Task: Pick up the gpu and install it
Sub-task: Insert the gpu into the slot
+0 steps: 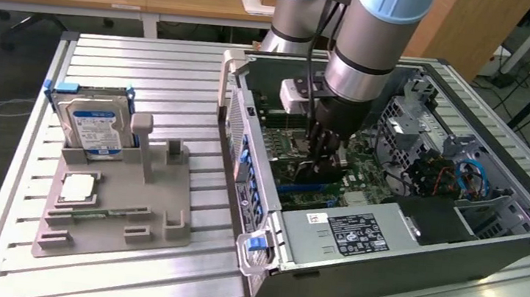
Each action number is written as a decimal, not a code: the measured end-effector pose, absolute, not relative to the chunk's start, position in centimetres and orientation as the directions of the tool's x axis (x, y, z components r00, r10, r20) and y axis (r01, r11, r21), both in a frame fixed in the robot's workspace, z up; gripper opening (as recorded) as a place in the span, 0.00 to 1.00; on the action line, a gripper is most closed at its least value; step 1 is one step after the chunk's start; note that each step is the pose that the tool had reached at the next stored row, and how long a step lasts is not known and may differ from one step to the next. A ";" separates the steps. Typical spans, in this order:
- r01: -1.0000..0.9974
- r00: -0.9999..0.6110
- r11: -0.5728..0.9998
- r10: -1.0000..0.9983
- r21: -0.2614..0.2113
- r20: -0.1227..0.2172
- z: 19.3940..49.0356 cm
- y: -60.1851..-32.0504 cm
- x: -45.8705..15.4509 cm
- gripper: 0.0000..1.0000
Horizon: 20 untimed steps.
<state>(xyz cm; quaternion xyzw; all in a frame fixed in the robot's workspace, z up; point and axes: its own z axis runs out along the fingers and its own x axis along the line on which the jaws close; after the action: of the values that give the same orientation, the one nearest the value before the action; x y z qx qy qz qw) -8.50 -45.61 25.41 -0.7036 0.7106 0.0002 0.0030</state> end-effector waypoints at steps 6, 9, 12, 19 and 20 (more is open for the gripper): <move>-1.000 -0.010 0.010 -1.000 -0.005 -0.005 25.2 -45.6 -8.8 0.26; -1.000 -0.010 0.010 -1.000 -0.005 -0.005 25.1 -45.6 -8.7 0.26; -1.000 -0.010 0.010 -1.000 -0.005 -0.005 24.9 -45.6 -8.7 0.26; -1.000 -0.010 0.010 -1.000 -0.005 -0.005 24.9 -45.6 -8.7 0.26; -1.000 -0.010 0.010 -1.000 -0.005 -0.005 24.9 -45.6 -8.7 0.26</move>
<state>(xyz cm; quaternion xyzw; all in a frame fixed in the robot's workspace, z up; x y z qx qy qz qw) -8.73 -45.60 24.86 -0.7036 0.7105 -0.0001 0.0035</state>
